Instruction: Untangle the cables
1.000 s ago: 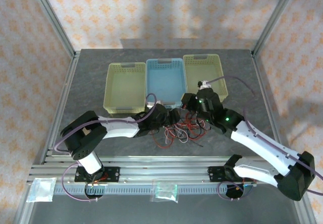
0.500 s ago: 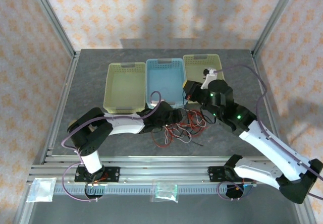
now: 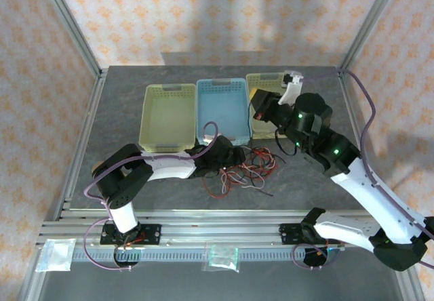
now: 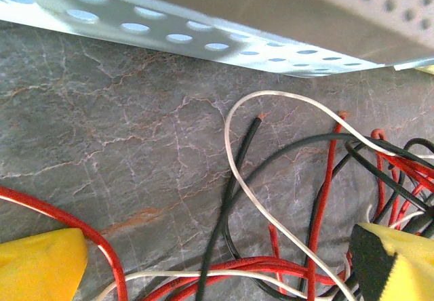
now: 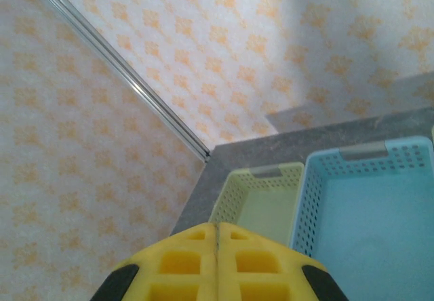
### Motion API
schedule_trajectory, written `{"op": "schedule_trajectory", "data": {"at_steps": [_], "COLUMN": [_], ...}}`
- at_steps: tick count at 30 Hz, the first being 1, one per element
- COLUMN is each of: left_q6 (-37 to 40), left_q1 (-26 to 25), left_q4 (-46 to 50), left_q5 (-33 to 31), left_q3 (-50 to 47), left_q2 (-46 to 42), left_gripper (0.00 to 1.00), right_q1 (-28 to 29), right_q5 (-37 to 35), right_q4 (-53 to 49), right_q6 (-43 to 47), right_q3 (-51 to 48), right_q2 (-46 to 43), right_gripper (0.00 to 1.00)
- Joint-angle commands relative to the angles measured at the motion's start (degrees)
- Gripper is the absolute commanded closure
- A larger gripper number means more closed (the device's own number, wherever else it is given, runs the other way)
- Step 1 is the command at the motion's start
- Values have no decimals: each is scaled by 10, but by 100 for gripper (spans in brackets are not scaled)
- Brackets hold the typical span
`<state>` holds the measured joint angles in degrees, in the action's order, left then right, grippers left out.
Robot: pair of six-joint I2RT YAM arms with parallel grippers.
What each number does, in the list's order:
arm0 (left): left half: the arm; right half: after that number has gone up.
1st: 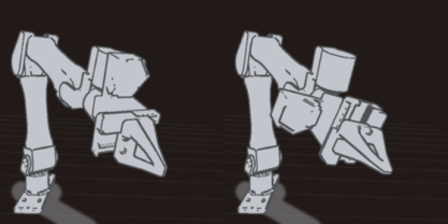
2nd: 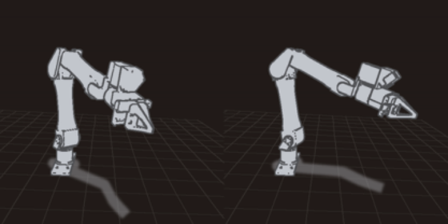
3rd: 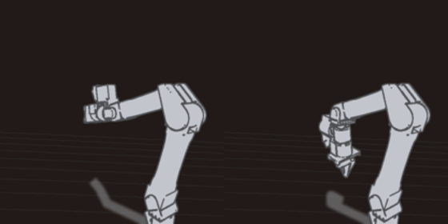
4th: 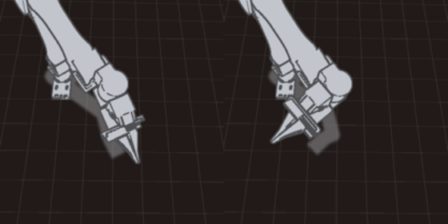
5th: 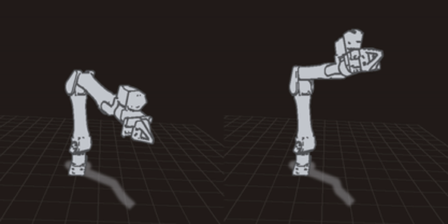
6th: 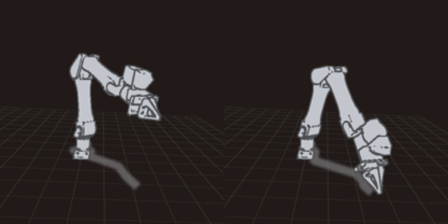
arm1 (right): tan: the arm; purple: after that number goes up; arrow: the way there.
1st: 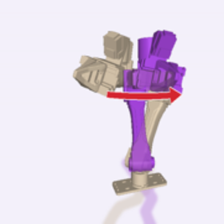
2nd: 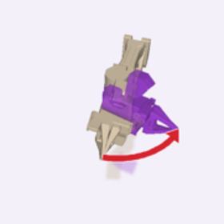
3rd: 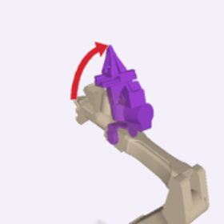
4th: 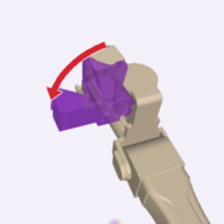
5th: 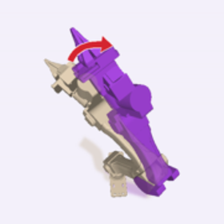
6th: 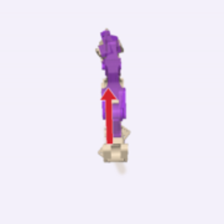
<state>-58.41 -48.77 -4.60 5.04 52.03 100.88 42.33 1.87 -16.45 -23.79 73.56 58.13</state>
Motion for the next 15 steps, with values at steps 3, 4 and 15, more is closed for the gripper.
{"op": "schedule_trajectory", "data": {"at_steps": [3,4,15], "left_q6": [6,6,118], "left_q1": [-4,-5,-4], "left_q4": [4,3,3], "left_q5": [0,-2,-108], "left_q3": [-5,-7,-10], "left_q2": [36,35,-138], "left_gripper": [1,1,1], "right_q1": [-2,-2,-32], "right_q5": [-11,-14,-79], "right_q4": [-3,-3,-72], "right_q6": [24,25,-28], "right_q3": [53,55,63], "right_q2": [9,9,39], "right_gripper": [100,100,100]}}
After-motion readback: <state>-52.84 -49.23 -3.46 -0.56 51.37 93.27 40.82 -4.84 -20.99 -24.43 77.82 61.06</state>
